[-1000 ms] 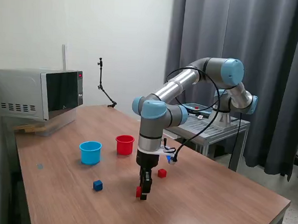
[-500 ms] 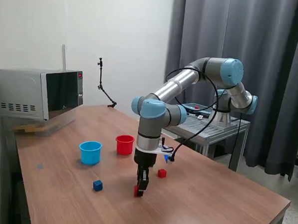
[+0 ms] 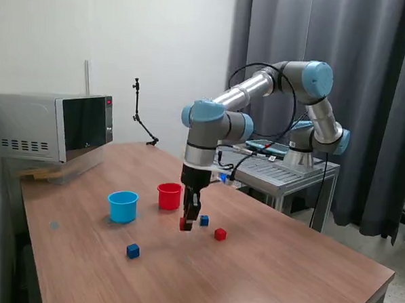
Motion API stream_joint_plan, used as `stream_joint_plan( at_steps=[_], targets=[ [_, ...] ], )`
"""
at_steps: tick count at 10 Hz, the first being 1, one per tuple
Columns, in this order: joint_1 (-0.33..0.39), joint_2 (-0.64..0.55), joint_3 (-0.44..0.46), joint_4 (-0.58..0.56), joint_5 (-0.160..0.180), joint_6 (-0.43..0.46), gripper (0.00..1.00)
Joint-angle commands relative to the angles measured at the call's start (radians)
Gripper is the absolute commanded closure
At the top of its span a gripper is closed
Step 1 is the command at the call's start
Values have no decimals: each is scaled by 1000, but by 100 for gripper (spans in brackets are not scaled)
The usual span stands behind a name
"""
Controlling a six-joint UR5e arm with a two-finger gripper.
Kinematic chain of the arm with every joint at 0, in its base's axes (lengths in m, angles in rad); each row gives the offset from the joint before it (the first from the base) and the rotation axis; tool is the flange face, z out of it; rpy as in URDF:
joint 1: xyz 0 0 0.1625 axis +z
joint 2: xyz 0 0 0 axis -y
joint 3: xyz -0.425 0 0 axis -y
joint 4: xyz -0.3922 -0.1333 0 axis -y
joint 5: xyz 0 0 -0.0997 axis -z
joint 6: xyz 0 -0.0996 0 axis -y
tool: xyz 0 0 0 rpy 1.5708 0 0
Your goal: Place red objects in the red bin, and blue objects in the blue bin.
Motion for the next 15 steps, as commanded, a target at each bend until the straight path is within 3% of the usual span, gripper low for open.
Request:
stream_joint_plan(
  at_steps=[1, 3, 5, 7, 10, 11, 13, 15],
  targets=[
    [-49, -124, 88, 19, 6, -92, 100],
    [-65, -147, 110, 56, 6, -156, 100],
    [-138, -248, 204, 57, 6, -166, 100],
    [-216, -338, 277, 111, 4, -233, 100],
    [-244, -363, 294, 157, 6, -302, 100],
    [-276, -366, 315, 157, 17, -307, 100],
    [-321, -362, 328, 155, 104, -309, 100],
    [-339, -339, 325, 152, 109, -331, 100]
  ],
)
